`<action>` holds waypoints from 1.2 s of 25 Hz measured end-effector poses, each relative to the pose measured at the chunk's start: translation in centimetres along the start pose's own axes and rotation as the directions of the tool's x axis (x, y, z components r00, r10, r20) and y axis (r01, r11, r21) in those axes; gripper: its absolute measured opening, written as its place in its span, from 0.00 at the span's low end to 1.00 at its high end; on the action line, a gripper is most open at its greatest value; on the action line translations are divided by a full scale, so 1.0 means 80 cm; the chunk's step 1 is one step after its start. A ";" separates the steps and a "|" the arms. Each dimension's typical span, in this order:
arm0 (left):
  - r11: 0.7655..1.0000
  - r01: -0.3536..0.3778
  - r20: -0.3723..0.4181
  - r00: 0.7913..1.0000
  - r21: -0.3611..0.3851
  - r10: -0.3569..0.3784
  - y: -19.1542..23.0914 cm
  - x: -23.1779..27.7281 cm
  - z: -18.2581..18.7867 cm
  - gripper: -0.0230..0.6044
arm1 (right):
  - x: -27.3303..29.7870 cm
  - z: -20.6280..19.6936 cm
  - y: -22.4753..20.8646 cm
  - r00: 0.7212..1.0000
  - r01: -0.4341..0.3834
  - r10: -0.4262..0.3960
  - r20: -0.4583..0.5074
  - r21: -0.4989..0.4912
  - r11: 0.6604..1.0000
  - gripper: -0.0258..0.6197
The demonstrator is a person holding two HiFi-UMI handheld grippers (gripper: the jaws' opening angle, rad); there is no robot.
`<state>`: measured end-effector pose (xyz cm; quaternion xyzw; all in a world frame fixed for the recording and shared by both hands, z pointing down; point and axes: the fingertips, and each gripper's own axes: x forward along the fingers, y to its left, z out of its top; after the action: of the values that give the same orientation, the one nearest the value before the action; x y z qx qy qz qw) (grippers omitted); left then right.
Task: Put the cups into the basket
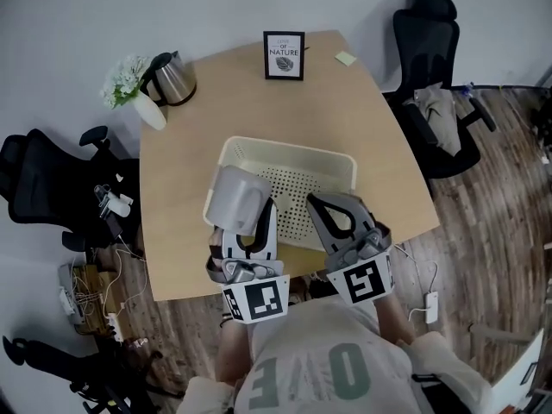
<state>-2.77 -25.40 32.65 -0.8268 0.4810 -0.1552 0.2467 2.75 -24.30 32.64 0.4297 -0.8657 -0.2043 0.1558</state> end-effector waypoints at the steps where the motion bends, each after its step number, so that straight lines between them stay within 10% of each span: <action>1: 1.000 0.006 -0.017 1.000 0.005 -0.006 -0.001 0.012 -0.001 0.14 | 0.004 -0.003 -0.009 1.000 -0.007 0.006 0.008 0.005 1.000 0.04; 20: 0.993 0.115 -0.178 0.978 0.012 -0.111 0.001 0.109 -0.053 0.14 | 0.068 -0.051 -0.050 0.999 -0.033 0.033 0.000 0.096 0.995 0.04; 30: 0.913 0.404 -0.376 0.855 0.053 -0.357 -0.033 0.102 -0.118 0.14 | 0.093 -0.052 -0.037 1.000 0.009 -0.005 -0.028 0.144 0.989 0.04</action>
<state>-1.54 -33.88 42.08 -0.8455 0.3333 -0.3800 0.1723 2.28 -32.87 35.47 0.4455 -0.8746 -0.1357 0.1353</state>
